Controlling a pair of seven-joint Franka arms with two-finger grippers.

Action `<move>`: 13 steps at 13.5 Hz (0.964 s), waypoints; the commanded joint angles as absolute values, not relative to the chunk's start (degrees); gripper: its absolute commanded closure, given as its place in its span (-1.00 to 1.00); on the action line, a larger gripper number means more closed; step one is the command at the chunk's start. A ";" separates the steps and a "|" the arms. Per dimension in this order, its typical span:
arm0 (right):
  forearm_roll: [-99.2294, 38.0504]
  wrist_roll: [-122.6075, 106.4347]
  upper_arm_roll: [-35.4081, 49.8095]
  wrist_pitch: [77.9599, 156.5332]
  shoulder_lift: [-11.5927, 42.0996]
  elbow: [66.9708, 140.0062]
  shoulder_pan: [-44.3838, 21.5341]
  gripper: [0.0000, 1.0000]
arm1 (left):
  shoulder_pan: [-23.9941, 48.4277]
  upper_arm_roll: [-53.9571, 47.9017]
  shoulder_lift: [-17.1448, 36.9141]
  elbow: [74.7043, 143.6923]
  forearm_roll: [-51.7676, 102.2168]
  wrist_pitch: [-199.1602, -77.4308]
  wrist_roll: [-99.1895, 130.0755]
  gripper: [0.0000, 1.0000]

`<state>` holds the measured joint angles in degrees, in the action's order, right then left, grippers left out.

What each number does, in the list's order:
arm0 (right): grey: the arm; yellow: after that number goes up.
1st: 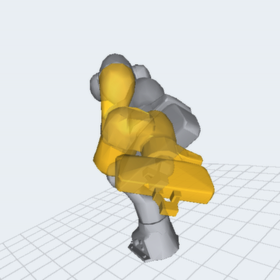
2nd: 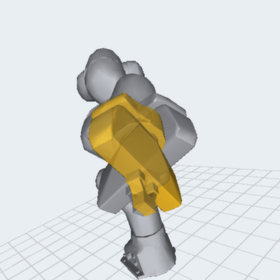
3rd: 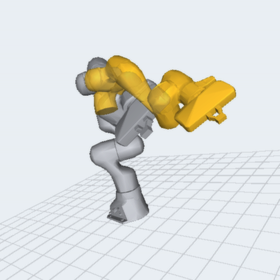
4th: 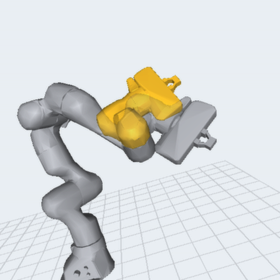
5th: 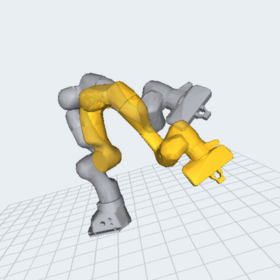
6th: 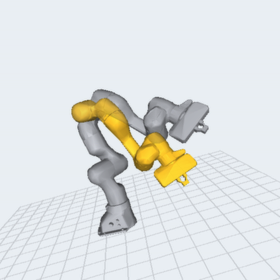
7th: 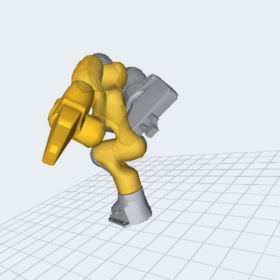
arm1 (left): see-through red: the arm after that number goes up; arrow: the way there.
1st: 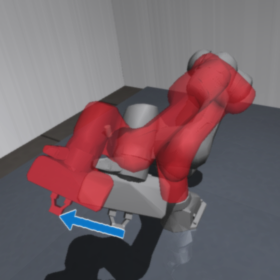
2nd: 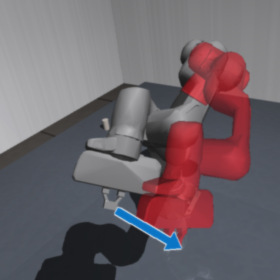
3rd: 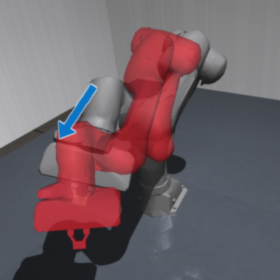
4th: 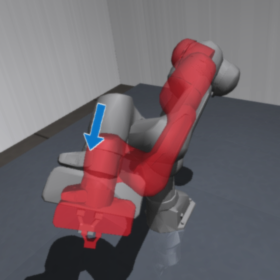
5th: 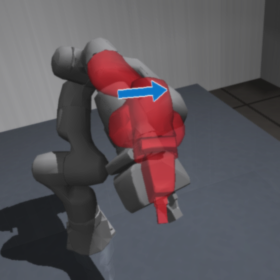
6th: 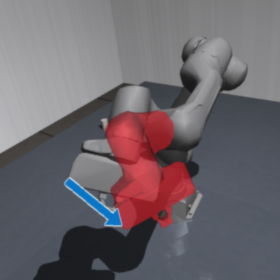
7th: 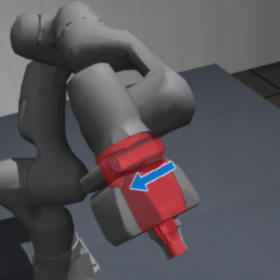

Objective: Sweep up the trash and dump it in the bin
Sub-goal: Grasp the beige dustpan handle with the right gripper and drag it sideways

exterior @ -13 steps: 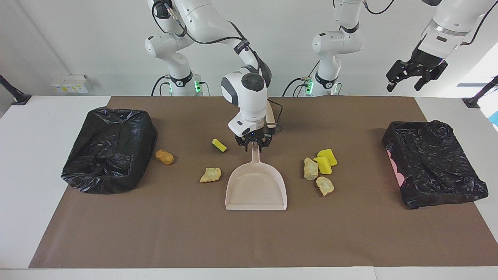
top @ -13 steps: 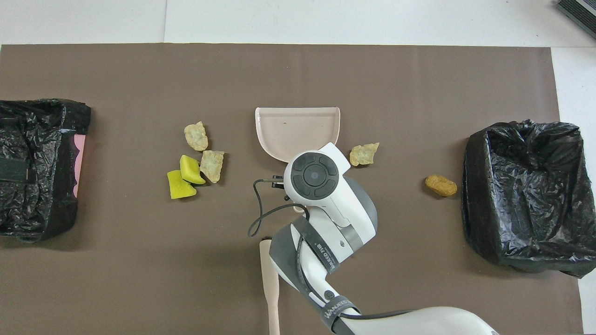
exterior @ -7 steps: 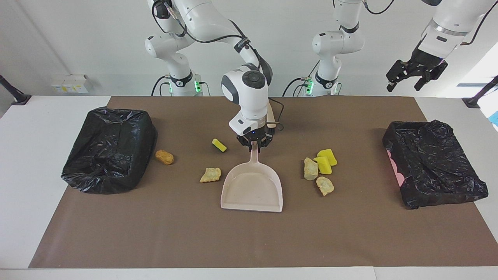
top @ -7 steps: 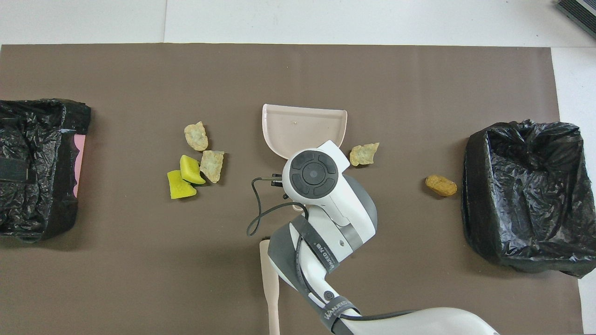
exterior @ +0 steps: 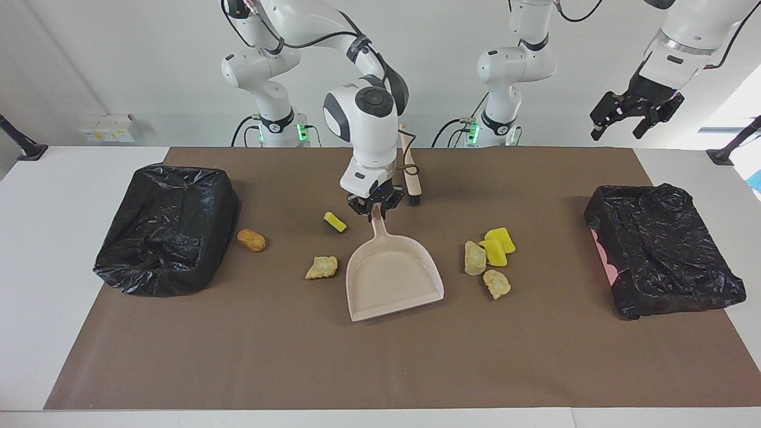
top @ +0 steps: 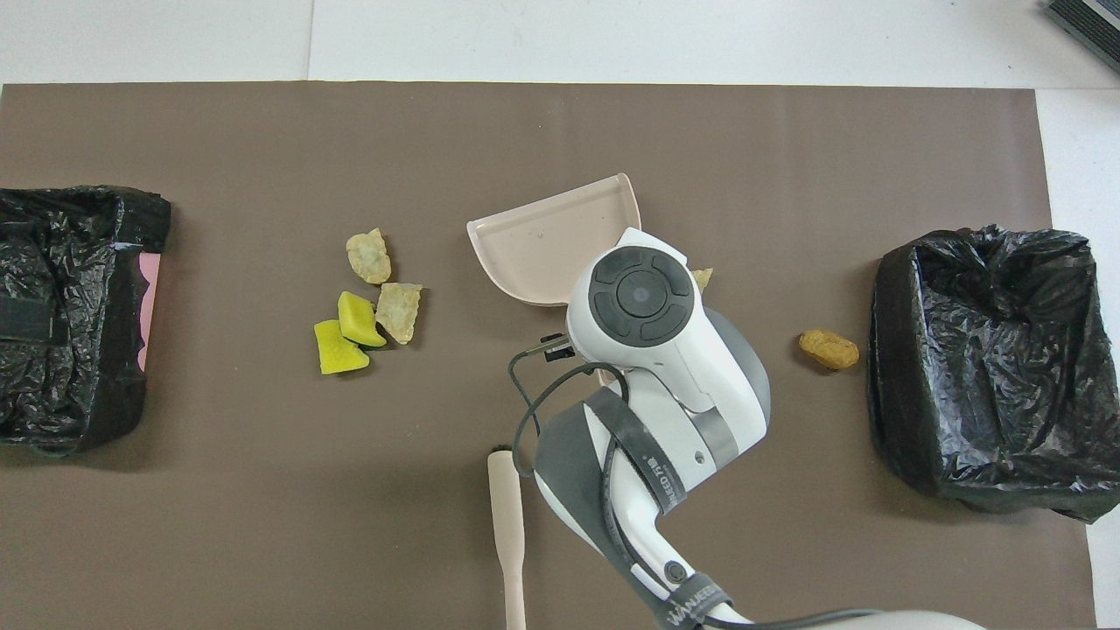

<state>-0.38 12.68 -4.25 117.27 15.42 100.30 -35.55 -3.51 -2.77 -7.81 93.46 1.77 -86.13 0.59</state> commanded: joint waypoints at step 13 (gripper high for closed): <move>1.49 -56.14 -4.04 116.63 14.85 102.75 -25.32 1.00 | 17.02 -4.31 -23.82 120.31 5.00 -92.02 16.77 -1.00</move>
<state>0.09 -50.66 -4.43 116.88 15.66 102.13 -27.21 12.24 -5.35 -19.20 112.05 3.96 -88.33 14.28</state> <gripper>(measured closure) 0.674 0.000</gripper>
